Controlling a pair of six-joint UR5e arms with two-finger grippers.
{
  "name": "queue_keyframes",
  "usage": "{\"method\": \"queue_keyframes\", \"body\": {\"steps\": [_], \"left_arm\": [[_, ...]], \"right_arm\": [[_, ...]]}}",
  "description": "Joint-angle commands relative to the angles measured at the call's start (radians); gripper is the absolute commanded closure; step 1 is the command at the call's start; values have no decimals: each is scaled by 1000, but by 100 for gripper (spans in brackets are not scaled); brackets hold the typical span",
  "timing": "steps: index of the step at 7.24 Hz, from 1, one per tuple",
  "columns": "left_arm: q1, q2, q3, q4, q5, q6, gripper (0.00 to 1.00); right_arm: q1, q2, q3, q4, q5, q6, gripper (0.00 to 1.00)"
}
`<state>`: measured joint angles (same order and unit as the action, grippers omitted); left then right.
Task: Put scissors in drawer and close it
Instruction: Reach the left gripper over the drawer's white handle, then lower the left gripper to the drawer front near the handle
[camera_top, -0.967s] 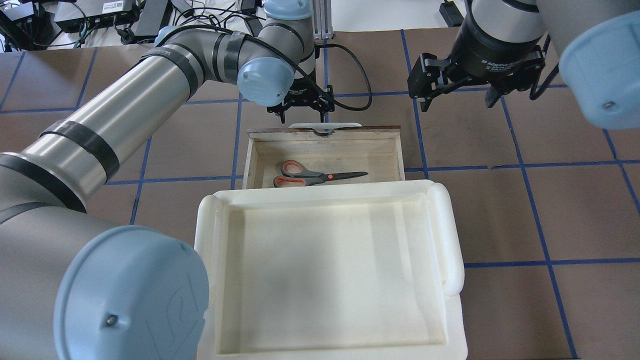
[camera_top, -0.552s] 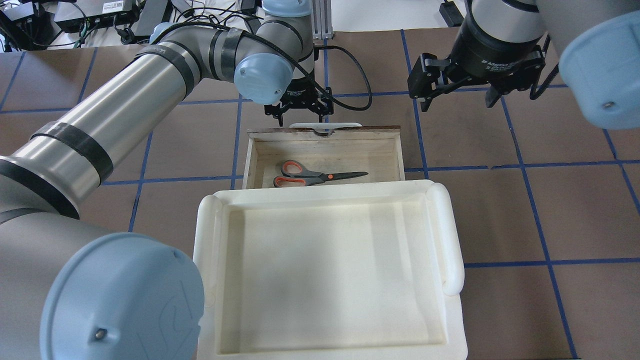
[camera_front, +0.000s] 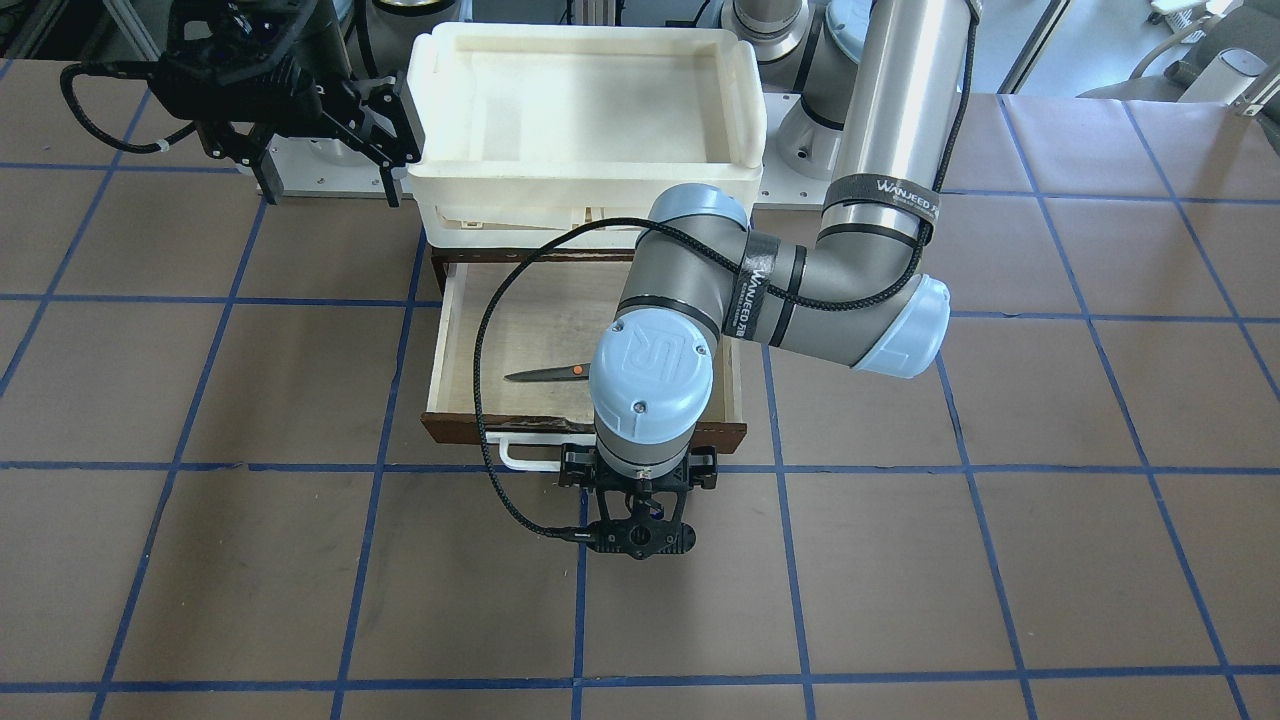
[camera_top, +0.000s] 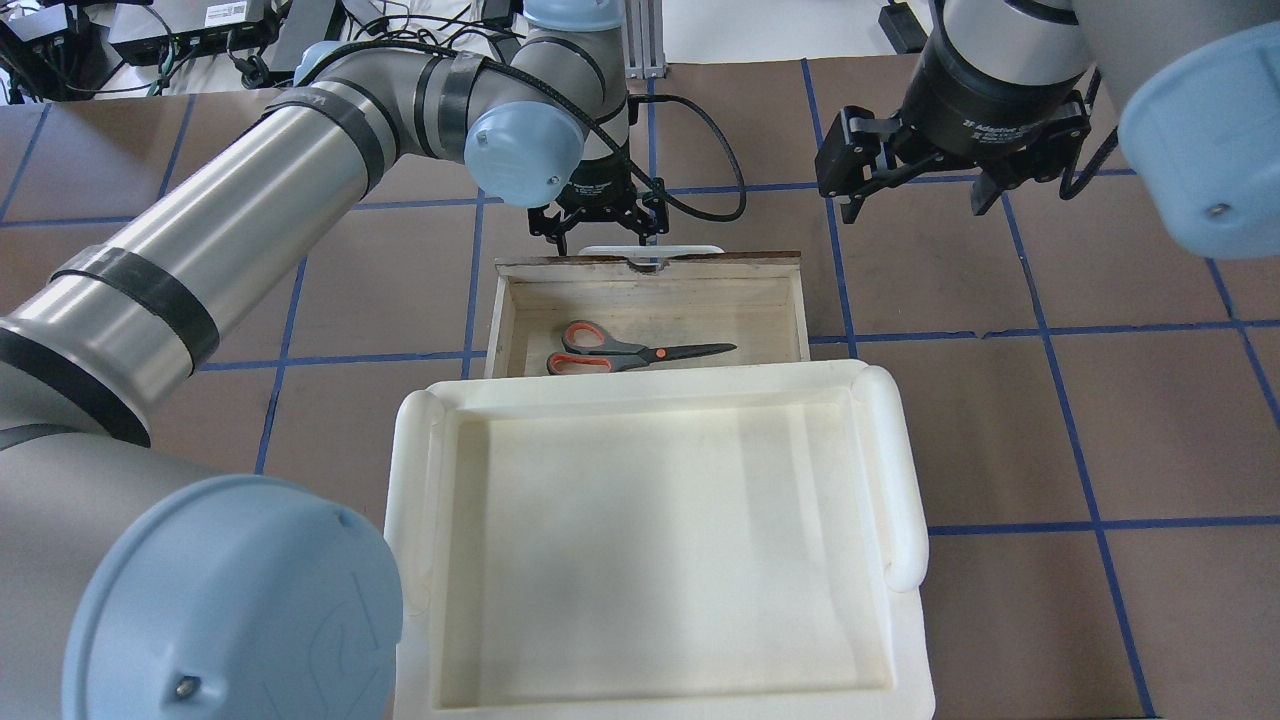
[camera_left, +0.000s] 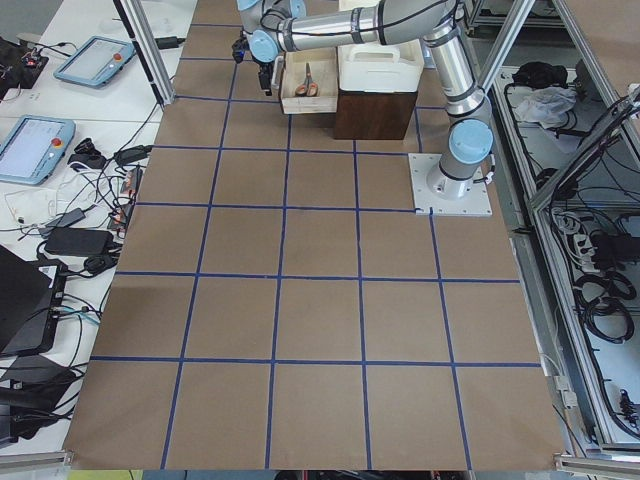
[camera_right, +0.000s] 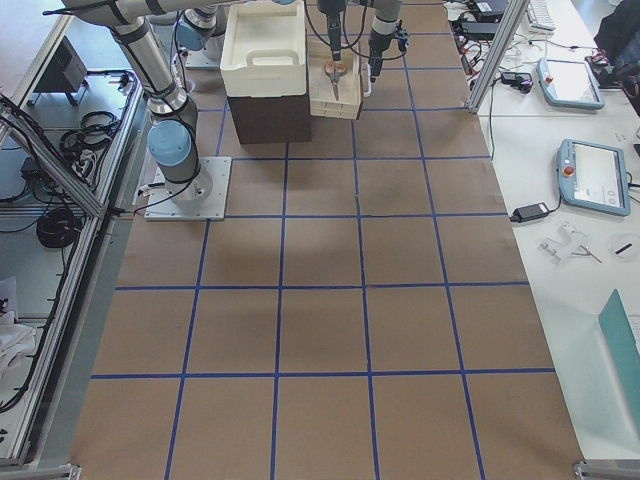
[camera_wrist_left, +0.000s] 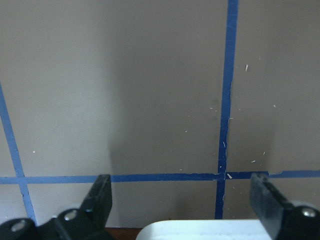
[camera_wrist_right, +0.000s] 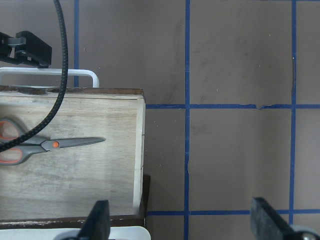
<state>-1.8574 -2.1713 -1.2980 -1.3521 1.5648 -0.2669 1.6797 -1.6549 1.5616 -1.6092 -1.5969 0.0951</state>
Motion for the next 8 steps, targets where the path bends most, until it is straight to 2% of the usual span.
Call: {"method": "queue_keyframes", "body": {"steps": [1, 8], "left_arm": [[-2, 5, -12, -10, 0, 0, 0], [15, 62, 5, -67, -25, 8, 0]], "right_arm": [[0, 0, 0, 0, 0, 0, 0], [0, 0, 0, 0, 5, 0, 0]]}}
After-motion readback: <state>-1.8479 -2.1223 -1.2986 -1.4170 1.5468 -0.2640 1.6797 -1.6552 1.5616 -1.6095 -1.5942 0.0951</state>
